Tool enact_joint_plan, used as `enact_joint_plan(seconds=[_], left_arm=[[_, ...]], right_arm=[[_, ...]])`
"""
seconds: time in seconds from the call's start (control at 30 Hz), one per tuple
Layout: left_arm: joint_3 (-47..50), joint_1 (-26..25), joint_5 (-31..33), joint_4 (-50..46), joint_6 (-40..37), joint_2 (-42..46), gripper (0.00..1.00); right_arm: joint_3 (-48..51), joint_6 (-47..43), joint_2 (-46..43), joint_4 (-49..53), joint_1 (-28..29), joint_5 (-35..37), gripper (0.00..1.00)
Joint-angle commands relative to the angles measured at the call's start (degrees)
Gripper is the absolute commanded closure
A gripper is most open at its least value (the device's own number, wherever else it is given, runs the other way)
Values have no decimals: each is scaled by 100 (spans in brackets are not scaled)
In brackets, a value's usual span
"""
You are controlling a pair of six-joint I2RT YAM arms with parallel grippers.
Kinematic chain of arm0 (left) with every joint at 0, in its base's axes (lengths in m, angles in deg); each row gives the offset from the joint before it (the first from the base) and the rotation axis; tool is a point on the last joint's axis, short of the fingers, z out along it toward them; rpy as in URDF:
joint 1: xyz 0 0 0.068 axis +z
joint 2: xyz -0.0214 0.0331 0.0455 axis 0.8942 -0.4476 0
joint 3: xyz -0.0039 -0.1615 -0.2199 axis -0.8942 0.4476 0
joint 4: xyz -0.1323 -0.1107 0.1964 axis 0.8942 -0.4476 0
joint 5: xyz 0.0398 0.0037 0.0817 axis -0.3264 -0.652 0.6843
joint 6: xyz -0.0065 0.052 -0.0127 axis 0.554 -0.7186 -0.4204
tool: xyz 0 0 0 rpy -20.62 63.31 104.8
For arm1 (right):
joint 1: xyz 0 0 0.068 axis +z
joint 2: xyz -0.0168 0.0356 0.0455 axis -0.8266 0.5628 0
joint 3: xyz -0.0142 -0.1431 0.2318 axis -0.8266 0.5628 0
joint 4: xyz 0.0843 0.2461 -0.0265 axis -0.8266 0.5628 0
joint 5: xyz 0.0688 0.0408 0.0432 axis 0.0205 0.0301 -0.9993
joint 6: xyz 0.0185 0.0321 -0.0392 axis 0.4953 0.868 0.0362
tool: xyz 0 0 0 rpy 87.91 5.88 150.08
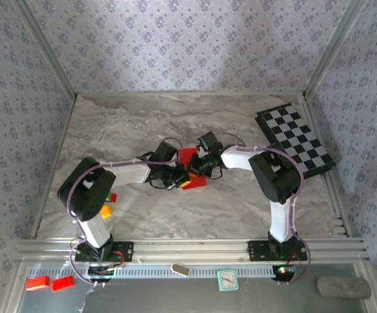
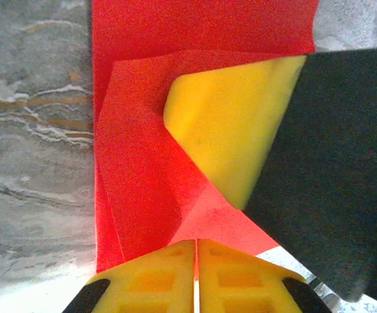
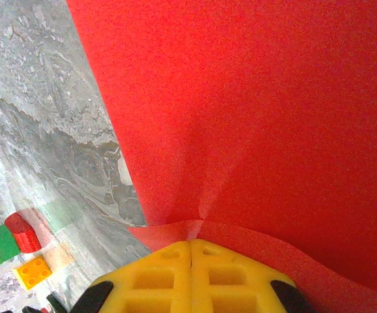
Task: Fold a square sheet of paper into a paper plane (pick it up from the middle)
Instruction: Fold the triangle a second time at the center of the table.
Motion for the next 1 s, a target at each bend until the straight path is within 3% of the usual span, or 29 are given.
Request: enact_joint_plan(seconds=[0.0, 0.97], left_arm=[[-25, -37, 11, -232, -153, -106, 91], [71, -87, 345, -953, -493, -67, 93]], right_arm=[[35, -52, 241, 573, 18, 347, 100], [62, -57, 291, 616, -16, 398, 100]])
